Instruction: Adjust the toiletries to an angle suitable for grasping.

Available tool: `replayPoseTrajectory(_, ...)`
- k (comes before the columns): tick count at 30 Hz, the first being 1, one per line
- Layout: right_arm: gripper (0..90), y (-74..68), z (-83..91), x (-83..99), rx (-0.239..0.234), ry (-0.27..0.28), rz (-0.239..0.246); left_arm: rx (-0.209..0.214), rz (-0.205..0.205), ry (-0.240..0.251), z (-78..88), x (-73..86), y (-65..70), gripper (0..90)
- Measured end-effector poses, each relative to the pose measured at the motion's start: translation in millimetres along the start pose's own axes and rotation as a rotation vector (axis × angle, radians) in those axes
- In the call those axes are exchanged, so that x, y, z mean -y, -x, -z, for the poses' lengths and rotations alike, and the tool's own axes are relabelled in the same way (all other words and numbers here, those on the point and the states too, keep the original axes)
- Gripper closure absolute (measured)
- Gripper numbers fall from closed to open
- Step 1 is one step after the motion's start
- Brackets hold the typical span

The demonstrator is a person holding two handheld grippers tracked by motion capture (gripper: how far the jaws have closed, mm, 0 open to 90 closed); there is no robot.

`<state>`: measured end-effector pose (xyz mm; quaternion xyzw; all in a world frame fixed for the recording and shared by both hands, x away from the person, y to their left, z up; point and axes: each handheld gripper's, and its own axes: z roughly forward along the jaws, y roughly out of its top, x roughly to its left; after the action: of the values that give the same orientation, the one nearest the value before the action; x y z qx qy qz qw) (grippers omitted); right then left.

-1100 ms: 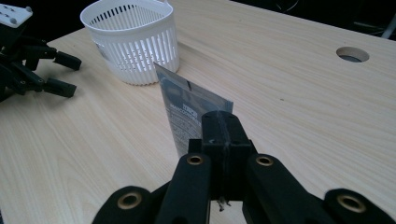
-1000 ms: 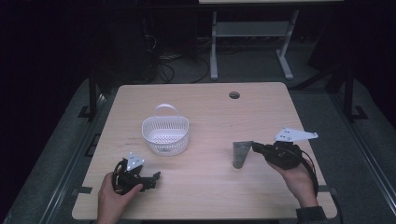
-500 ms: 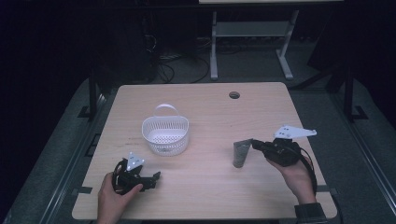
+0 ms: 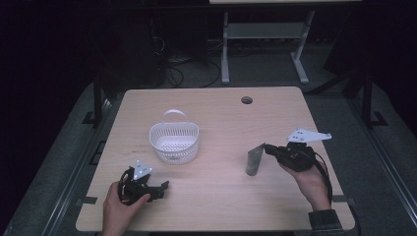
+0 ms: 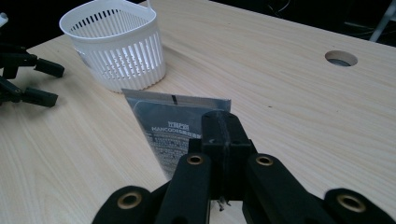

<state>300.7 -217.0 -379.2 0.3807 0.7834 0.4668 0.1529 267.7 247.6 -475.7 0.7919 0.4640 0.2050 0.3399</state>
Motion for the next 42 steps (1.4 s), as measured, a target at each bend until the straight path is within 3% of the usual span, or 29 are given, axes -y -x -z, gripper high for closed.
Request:
replayPoseTrajectory(21, 89.7, 7.7, -5.0, -2.6, 0.009, 0.004, -0.003, 0.002, -0.003, 0.001, 0.3, 0.3, 0.1, 12.6)
replayPoseTrajectory(27, 81.0, 10.4, 1.3, 0.0, 0.006, 0.02, -0.019, 0.004, -0.003, 0.001, 0.5, 0.6, 0.2, 12.6)
replayPoseTrajectory(29, 67.3, 12.8, 5.0, 1.1, 0.003, 0.013, -0.029, 0.004, -0.003, 0.001, 0.5, 0.5, 0.2, 12.6)
replayPoseTrajectory(30, 67.3, 12.8, 5.0, 1.1, 0.003, 0.013, -0.029, 0.004, -0.003, 0.001, 0.5, 0.5, 0.2, 12.6)
replayPoseTrajectory(31, 58.5, 13.4, 7.2, 1.3, 0.01, 0.015, -0.035, 0.004, -0.003, 0.001, 0.5, 0.6, 0.2, 12.7)
replayPoseTrajectory(33, 54.2, 13.6, 8.1, 1.4, 0.013, 0.017, -0.038, 0.004, -0.003, 0.001, 0.6, 0.6, 0.3, 12.6)
replayPoseTrajectory(35, 45.4, 13.9, 10.6, 1.1, 0.023, 0.02, -0.044, 0.004, -0.003, 0.001, 0.6, 0.7, 0.3, 12.6)
replayPoseTrajectory(36, 36.6, 14.3, 12.4, 1.0, 0.028, 0.022, -0.052, 0.004, -0.003, 0.001, 0.6, 0.7, 0.3, 12.7)
replayPoseTrajectory(39, 31.3, 14.2, 13.4, 0.8, 0.022, 0.014, -0.055, 0.004, -0.003, 0.001, 0.6, 0.7, 0.3, 12.6)
replayPoseTrajectory(42, 18.9, 11.7, 14.0, -0.2, 0.015, -0.003, -0.048, 0.004, -0.003, 0.001, 0.6, 0.6, 0.3, 12.6)
